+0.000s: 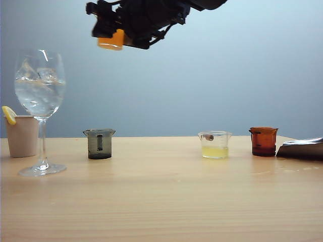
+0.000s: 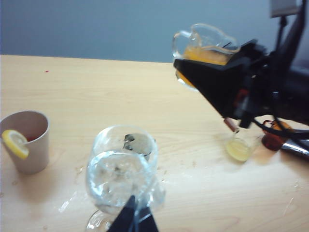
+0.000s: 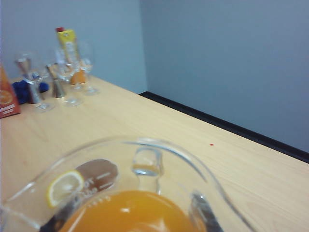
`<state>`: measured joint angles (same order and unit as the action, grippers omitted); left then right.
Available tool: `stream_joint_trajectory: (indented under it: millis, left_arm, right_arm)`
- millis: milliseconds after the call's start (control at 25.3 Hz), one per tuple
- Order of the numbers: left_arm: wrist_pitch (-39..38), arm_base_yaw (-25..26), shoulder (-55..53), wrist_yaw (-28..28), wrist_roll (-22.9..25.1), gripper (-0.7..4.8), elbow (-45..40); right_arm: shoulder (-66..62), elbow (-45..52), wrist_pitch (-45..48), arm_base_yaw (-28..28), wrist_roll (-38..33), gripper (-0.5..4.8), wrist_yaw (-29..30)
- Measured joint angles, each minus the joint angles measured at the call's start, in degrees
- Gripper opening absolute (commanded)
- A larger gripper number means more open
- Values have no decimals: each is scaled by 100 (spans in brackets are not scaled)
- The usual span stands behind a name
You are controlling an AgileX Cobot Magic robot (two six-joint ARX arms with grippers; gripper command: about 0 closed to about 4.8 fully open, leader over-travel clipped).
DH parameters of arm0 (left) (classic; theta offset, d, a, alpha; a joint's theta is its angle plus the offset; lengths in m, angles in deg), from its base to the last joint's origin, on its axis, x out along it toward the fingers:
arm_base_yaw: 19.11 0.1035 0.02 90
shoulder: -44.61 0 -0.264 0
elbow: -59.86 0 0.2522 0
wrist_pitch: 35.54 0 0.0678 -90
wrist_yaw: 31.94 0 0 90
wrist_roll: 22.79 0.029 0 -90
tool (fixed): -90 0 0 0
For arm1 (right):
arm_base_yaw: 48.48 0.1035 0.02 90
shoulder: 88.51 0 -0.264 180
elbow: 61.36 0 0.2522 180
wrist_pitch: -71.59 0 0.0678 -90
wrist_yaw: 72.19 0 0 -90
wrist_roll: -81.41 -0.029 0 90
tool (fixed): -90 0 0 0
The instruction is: Pick up the second measuring cup from the left, pour the orange juice inside into the goblet, and finally put the measuring cup back in its original place.
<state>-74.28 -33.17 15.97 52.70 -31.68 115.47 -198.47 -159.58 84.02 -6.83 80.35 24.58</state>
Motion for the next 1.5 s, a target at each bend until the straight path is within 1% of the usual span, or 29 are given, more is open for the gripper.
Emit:
stream_joint_trajectory:
  millis: [197,316,434,711,869,1027,1382,1501]
  left_arm:
    - [-85,2,-188,15,0,-5,15]
    - [-404,0,-492,142,2,-5,286]
    - [-732,2,-715,299,98,-5,529]
    - [-732,0,-754,299,157,-5,595]
    - [-743,0,-754,293,157,-5,597]
    - [-739,0,-752,243,157,-5,605]
    - [-741,0,-750,219,157,-5,605]
    - [-743,0,-748,175,160,-5,605]
  right_arm:
    - [0,-181,-216,109,332,-2,59]
    - [0,-278,-278,164,634,-2,59]
    - [-11,-297,-337,168,721,-2,79]
    - [-205,-457,-420,177,741,-2,118]
    - [-352,-739,-424,212,750,-2,354]
    - [-509,-997,-402,238,944,-2,533]
    - [-793,-1167,-444,245,1023,-2,544]
    - [-796,-1167,-461,299,1224,-2,535]
